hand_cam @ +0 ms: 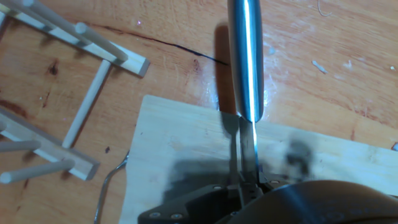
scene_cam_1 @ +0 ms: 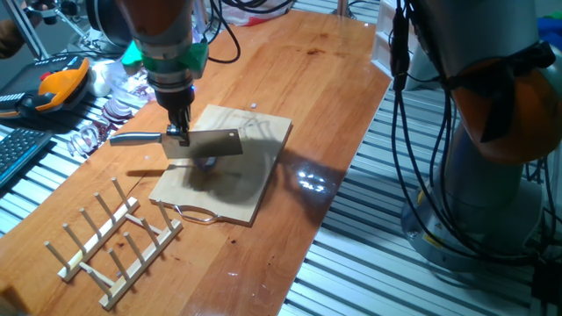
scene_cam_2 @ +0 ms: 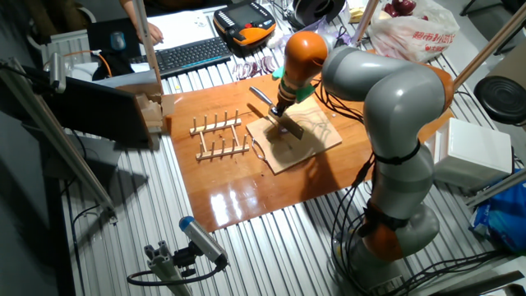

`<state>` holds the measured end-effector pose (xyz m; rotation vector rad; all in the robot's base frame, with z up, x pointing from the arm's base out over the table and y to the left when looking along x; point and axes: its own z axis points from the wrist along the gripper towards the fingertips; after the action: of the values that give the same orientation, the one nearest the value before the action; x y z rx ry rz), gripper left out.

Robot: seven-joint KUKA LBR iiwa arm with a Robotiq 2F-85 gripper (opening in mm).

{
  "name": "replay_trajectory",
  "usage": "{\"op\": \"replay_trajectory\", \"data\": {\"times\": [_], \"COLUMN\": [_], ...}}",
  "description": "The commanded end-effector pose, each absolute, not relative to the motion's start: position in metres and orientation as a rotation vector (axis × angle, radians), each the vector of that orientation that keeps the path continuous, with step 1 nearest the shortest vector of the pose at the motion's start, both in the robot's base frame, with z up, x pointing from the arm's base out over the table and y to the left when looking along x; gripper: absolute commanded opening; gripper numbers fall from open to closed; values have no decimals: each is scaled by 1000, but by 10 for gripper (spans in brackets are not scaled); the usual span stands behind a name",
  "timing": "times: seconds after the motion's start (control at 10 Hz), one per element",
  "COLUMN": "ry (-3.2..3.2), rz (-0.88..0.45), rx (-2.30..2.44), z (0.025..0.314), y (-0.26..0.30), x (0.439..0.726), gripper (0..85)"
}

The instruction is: Chop the onions

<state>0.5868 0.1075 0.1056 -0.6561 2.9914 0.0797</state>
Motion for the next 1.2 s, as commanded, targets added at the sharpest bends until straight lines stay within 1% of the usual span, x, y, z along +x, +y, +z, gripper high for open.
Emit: {"op": "replay_trajectory", "data": {"times": [0.0,0.5,0.9,1.0,1.1], "ry": [2987,2968,2936,2936,2951], "rz": [86,88,98,98,98], "rx": [-658,-662,-652,-650,-645], "z": [104,93,76,77,84], "y": [106,98,97,98,100], "x": [587,580,573,573,574], "gripper": [0,0,0,0,0]}}
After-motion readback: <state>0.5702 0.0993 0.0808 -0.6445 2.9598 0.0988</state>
